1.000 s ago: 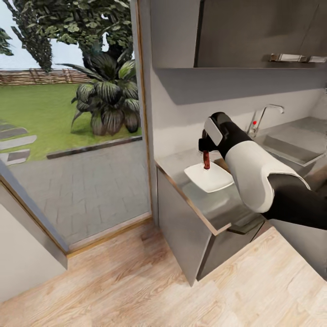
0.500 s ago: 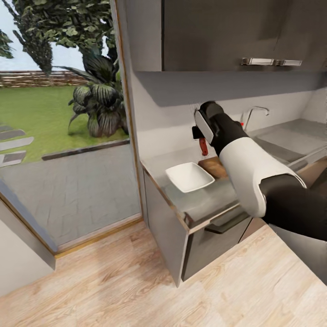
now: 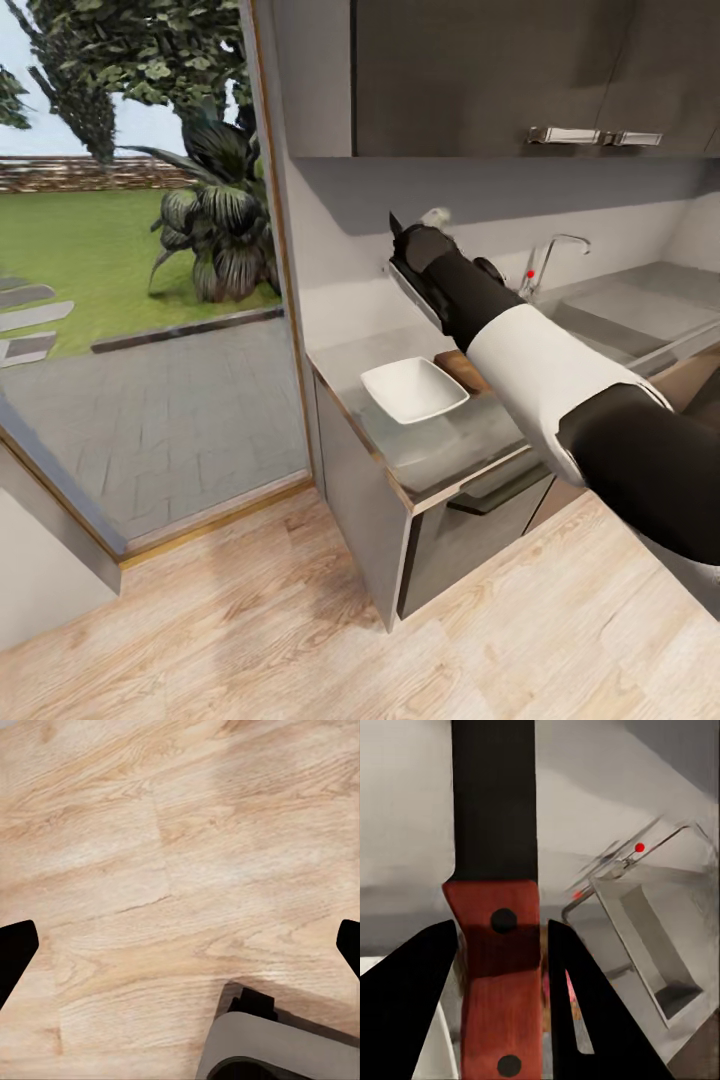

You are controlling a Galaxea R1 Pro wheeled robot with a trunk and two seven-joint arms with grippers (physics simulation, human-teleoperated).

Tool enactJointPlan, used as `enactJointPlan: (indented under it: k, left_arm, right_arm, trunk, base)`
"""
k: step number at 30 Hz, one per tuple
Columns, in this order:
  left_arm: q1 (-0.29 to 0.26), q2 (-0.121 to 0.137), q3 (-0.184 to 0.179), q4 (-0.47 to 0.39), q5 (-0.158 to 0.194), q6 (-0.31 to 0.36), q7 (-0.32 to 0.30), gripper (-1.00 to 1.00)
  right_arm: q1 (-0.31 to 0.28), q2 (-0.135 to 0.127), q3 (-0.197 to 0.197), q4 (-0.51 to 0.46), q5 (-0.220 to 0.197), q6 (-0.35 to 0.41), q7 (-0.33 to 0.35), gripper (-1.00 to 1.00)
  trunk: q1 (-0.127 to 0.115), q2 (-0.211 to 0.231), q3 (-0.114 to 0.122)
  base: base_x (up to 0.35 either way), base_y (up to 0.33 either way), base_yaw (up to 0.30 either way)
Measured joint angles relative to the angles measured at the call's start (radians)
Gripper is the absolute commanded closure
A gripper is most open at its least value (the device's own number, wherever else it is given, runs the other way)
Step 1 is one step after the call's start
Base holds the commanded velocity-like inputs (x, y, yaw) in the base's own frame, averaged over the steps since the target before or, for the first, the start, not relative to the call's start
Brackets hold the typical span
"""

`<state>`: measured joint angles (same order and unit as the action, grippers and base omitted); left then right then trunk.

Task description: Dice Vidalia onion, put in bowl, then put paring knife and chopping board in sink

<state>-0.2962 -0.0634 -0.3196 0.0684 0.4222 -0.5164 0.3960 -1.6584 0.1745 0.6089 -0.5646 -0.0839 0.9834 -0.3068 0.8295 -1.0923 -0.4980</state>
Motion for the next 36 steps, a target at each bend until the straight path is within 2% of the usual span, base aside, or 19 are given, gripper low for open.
enactJointPlan:
  k: [5,7,8,12,15,18,22,36]
  left_arm:
    - [0.0,-0.005,0.009,0.0,0.0,0.0,-0.006,-1.0]
    - [0.0,-0.007,0.01,0.0,0.0,0.0,-0.008,-1.0]
    - [0.0,-0.007,0.01,0.0,0.0,-0.001,-0.008,-1.0]
    - [0.0,-0.008,0.012,0.0,0.0,0.0,-0.009,-1.0]
    - [0.0,-0.008,0.012,0.0,0.0,0.0,-0.009,-1.0]
    - [0.0,-0.008,0.012,0.0,0.0,0.0,-0.009,-1.0]
    - [0.0,-0.008,0.012,0.0,0.0,0.0,-0.009,-1.0]
    - [0.0,-0.008,0.012,-0.001,0.0,0.0,-0.009,-1.0]
  right_arm:
    - [0.0,0.0,0.218,0.001,0.001,-0.001,-0.008,1.0]
    - [0.0,0.0,0.263,0.0,-0.001,-0.001,-0.008,1.0]
    - [0.0,0.0,0.272,-0.003,-0.003,-0.002,-0.006,1.0]
    - [0.0,0.0,0.282,-0.032,-0.017,-0.003,0.012,1.0]
    - [0.0,0.0,0.283,-0.054,-0.08,-0.003,0.063,1.0]
    - [0.0,0.0,0.284,-0.057,-0.108,-0.003,0.078,1.0]
    - [0.0,0.0,0.285,-0.056,-0.121,-0.003,0.083,1.0]
    - [0.0,0.0,0.286,-0.051,-0.12,-0.003,0.082,1.0]
  trunk:
    - [0.0,0.0,0.0]
    - [0.0,0.0,0.0]
    - [0.0,0.0,0.0]
    - [0.0,0.0,0.0]
    - [0.0,0.0,0.0]
    - [0.0,0.0,-0.001]
    - [0.0,0.0,-0.002]
    - [0.0,0.0,-0.008]
  base:
    - [0.0,0.0,0.0]
    - [-0.026,-0.052,0.0]
    - [-0.082,-0.161,0.0]
    - [-0.104,-0.232,0.0]
    - [-0.111,-0.29,0.037]
    - [-0.112,-0.299,0.196]
    - [-0.123,-0.301,0.263]
    - [-0.046,-0.326,0.276]
